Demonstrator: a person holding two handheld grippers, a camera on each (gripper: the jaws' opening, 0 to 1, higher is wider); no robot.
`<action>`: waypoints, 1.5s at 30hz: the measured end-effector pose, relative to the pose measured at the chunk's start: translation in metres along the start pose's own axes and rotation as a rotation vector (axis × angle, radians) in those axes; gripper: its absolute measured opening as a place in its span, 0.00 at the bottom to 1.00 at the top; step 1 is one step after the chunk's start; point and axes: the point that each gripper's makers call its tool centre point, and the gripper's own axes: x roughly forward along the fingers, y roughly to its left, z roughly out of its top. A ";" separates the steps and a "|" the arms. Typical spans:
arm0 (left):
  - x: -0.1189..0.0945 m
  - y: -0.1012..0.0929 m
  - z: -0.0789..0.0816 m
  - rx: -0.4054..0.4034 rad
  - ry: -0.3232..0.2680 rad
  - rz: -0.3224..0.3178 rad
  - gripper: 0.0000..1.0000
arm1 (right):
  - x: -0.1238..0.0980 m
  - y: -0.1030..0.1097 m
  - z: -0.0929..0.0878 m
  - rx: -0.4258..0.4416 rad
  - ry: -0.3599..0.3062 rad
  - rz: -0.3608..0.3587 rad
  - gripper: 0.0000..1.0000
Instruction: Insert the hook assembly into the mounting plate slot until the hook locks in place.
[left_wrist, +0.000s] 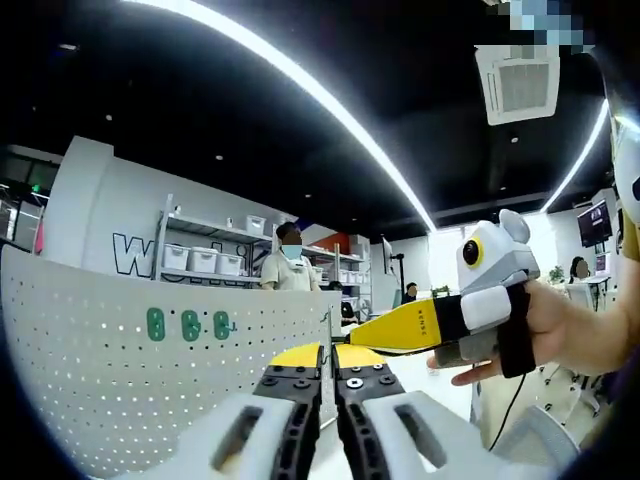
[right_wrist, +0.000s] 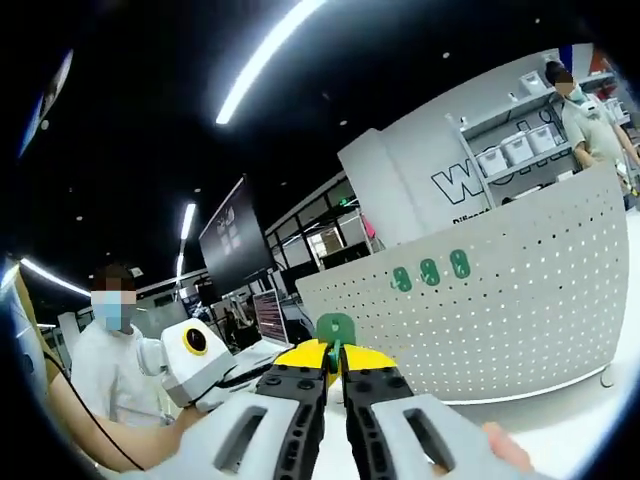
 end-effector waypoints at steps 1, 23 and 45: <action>0.000 0.000 0.000 -0.007 -0.003 -0.001 0.04 | 0.000 0.000 0.001 -0.001 0.001 0.005 0.01; 0.007 -0.005 -0.021 0.021 0.104 -0.011 0.22 | -0.006 -0.003 0.019 -0.176 -0.092 -0.055 0.01; -0.010 0.009 -0.055 -0.001 0.260 0.029 0.47 | -0.012 -0.011 0.025 -0.179 -0.103 -0.056 0.01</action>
